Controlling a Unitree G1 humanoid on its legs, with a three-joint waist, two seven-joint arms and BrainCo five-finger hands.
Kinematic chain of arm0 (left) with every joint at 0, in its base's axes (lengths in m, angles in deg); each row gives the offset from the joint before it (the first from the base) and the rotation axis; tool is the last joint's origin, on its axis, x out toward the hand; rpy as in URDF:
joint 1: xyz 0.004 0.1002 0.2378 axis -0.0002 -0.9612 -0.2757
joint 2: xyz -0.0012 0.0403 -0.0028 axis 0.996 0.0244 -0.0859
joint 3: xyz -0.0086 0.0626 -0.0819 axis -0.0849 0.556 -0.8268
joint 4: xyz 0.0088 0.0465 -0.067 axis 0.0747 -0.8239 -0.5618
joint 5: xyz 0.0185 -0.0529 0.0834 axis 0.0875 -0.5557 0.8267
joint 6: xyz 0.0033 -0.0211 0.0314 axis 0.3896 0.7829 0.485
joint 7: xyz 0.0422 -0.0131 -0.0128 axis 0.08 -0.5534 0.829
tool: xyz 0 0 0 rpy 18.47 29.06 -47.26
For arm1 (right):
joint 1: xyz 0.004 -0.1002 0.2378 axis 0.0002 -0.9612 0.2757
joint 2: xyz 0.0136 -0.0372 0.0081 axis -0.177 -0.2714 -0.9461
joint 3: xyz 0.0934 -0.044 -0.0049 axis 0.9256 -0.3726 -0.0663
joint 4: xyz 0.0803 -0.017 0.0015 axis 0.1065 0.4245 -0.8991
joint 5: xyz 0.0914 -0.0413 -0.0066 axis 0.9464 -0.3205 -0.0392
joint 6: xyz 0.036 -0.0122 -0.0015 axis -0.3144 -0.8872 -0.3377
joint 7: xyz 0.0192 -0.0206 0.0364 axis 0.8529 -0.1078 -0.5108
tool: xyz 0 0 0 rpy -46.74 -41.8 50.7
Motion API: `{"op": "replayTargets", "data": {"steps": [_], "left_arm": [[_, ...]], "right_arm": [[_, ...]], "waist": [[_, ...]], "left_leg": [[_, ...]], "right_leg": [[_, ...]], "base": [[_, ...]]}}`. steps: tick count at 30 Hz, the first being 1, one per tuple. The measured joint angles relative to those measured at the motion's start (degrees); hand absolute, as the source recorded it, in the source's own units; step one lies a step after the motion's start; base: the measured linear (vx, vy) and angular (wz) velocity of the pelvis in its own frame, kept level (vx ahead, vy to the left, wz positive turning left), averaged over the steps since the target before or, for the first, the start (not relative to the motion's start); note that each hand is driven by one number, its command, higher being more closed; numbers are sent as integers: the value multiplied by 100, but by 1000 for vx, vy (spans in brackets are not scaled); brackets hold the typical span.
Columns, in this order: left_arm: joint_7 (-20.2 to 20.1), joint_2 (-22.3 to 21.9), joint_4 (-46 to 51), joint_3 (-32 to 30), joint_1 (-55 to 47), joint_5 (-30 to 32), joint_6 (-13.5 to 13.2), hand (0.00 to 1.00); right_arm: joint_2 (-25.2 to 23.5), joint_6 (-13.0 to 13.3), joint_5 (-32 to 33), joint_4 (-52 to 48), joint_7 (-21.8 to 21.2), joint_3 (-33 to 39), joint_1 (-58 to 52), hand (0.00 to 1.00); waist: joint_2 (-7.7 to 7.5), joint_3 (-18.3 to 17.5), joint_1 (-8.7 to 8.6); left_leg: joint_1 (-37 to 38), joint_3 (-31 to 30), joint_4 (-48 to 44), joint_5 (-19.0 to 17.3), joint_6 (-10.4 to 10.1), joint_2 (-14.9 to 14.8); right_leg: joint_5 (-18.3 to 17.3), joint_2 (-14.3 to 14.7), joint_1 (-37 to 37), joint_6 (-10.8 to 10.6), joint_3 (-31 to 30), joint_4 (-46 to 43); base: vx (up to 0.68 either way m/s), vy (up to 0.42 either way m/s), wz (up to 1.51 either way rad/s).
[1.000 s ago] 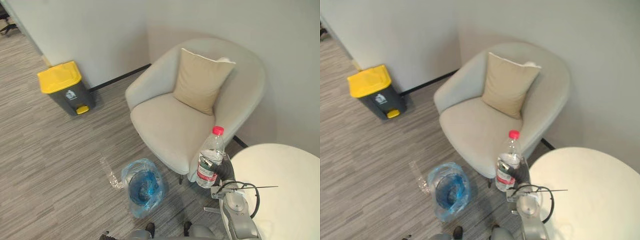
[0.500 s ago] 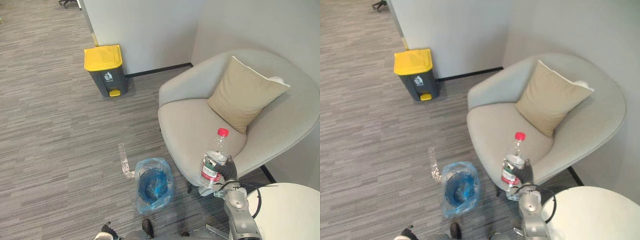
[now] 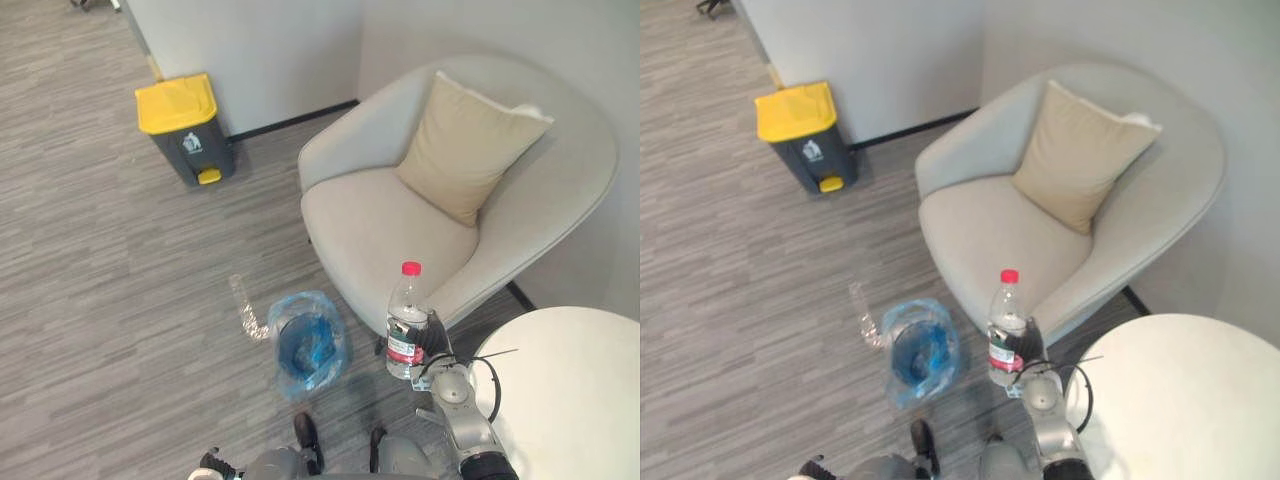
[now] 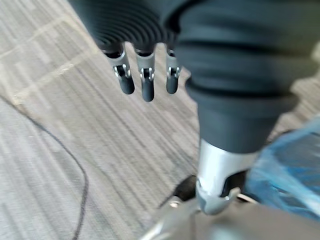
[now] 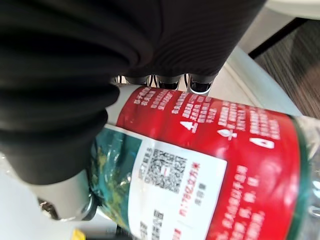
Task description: Gather rubbish on tea table into small bin, then transfer packed bag to large trash can.
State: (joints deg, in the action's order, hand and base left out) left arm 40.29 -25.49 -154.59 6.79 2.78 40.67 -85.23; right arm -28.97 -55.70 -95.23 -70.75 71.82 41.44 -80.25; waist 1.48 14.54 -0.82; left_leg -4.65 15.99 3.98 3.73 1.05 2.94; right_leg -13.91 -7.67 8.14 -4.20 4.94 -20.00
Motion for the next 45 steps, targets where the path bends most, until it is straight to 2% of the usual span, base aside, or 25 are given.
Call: {"op": "replayTargets", "data": {"steps": [1,4,7,9,10,11,12,13,16,20,24,28,35,44,45], "left_arm": [[4,-8,10,-19,77,-14,3,0],[92,-64,235,-293,387,-314,5,0],[269,-173,618,-557,746,-691,-10,0],[406,-265,885,-704,935,-858,-36,0],[477,-319,1015,-837,1145,-985,-75,0],[485,-334,1053,-880,1198,-1026,-89,0],[526,-361,1187,-972,1313,-1132,-143,0],[628,-386,1278,-1052,1400,-1231,-185,0],[789,-424,1637,-1062,1626,-1405,-275,0],[908,-519,1857,-976,1966,-1616,-345,0],[976,-523,2024,-873,2150,-1808,-392,0],[1034,-499,2081,-756,2176,-1918,-398,0],[1129,-442,2230,-574,2181,-1979,-494,0],[1127,-272,2371,-207,2181,-2010,-520,0],[1126,-269,2380,-201,2181,-2010,-523,0]], "right_arm": [[18,0,0,-128,9,-89,15,100],[40,11,3,-665,68,-175,250,100],[21,10,0,-1143,253,-216,606,100],[47,14,-1,-1298,411,-235,911,100],[37,10,-3,-1277,550,-232,1126,100],[48,9,-4,-1263,588,-224,1183,100],[113,-8,-5,-1222,674,-237,1310,100],[206,-22,-8,-1223,769,-265,1507,100],[325,-121,-32,-1153,1009,-180,2015,100],[541,-200,-53,-644,1223,-178,2696,100],[721,-269,-216,-235,1371,-197,3443,100],[857,-315,-219,208,1429,-200,4044,100],[1226,-361,-223,650,1624,-130,4654,100],[1457,-380,-210,788,1813,236,4824,100],[1460,-380,-204,788,1825,267,4828,0]], "waist": [[66,69,12],[47,397,151],[31,694,287],[81,733,366],[74,807,369],[60,816,370],[56,824,398],[90,851,438],[59,1062,447],[67,1114,456],[27,1192,574],[16,1203,591],[15,1201,601],[20,1179,601],[23,1157,601]], "left_leg": [[-234,-116,-149,-2,0,-9],[-1358,-339,-1152,-90,120,-131],[-2375,-614,-1969,-255,150,-171],[-3006,-577,-2243,-370,149,-217],[-3290,-344,-2313,-523,47,-268],[-3405,-256,-2425,-558,44,-296],[-3857,-205,-3336,-719,262,-500],[-4050,-260,-3673,-1075,186,-648],[-4733,-341,-3727,-936,269,-409],[-5499,-707,-3772,-832,116,-184],[-6098,-799,-3931,-773,49,-132],[-6385,-866,-3908,-642,45,-105],[-6616,-904,-3810,-575,-58,-121],[-6649,-905,-3804,-563,-49,-122],[-6671,-902,-3808,-563,-48,-124]], "right_leg": [[2,3,107,10,74,-43],[74,-38,854,135,414,-522],[-98,-129,1609,226,593,-1178],[-156,-179,2192,231,672,-1481],[-127,-342,2510,267,726,-1481],[-121,-396,2591,270,784,-1507],[-120,-495,2938,305,846,-1710],[-233,-514,3282,237,826,-2103],[-265,-677,4033,184,707,-2428],[-336,-754,4668,171,719,-2681],[-471,-802,5251,185,635,-3027],[-540,-821,5577,226,605,-3197],[-565,-810,5847,253,610,-3263],[-570,-805,5885,262,605,-3268],[-569,-802,5907,262,602,-3270]], "base": [[-138,-77,82],[-93,-77,73],[-130,-45,59],[-179,-14,46],[-119,-9,49],[-119,24,43],[-112,57,18],[-141,63,24],[-103,47,37],[-100,27,54],[-52,-11,35],[-29,-12,20],[-31,0,8],[-39,23,1],[-42,18,-1]]}}
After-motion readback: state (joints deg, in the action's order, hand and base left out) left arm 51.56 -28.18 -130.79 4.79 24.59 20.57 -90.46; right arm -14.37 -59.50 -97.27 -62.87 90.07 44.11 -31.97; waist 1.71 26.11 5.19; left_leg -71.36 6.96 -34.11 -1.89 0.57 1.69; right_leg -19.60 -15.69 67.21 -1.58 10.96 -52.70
